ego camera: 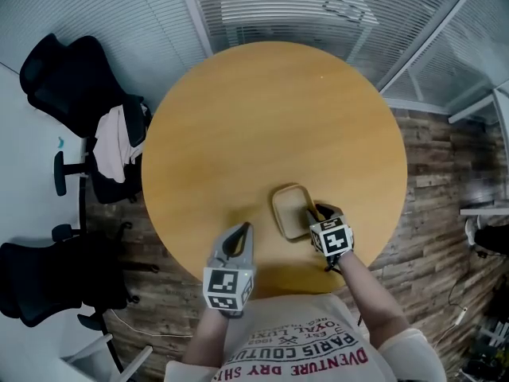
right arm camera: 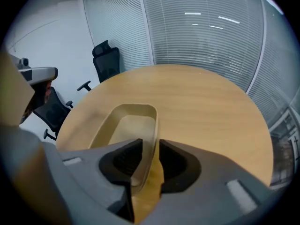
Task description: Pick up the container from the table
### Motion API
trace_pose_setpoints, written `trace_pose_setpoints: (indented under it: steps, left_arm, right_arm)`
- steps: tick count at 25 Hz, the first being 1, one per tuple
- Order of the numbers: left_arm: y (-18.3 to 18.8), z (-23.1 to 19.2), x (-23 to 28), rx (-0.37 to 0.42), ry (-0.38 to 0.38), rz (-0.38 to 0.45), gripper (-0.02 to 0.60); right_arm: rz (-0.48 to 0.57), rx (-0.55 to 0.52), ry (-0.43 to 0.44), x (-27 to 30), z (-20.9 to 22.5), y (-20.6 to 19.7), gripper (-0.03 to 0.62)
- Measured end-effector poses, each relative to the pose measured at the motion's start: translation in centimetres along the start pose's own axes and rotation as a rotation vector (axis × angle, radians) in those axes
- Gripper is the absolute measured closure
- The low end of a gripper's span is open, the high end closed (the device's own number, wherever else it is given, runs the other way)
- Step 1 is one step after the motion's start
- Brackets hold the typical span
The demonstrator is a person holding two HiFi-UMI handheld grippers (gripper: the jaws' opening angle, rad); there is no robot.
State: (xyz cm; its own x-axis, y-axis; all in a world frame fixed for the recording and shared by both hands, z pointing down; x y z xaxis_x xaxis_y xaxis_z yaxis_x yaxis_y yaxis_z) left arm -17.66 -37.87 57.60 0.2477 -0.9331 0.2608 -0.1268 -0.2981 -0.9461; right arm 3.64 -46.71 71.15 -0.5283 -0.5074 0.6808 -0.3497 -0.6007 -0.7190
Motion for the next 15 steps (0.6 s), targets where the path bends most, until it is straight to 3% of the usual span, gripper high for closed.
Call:
trace_pose_setpoints:
  steps: [6,10,15]
  left_arm:
    - [0.2,-1.0,0.7,0.004,0.032,0.004,0.575]
    - [0.2,-0.9,0.5,0.005,0.04,0.001,0.575]
    - [0.6,-1.3,0.0,0.004,0.049,0.008,0.575]
  right_arm:
    - [-0.049,0.001,-0.023,1.8,0.5,-0.3,0.503]
    - [-0.087,-0.004,-0.041,2.4,0.6,-0.6,0.56]
    - [-0.093,0.008,-0.043,2.9,0.8,-1.1,0.582]
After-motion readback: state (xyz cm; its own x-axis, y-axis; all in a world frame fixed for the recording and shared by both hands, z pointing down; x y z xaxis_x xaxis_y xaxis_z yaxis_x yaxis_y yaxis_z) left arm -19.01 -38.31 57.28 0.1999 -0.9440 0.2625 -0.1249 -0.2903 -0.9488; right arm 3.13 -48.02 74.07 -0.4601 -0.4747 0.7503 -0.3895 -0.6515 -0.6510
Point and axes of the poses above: the fingertips, and each gripper's own axes: x forward along the fingers, z to its right, y out of its top, the point moved 6 cm from there along -x, backward along the fingers, and after that the axes turned 15 degrees about z, right-handed, at the moved point
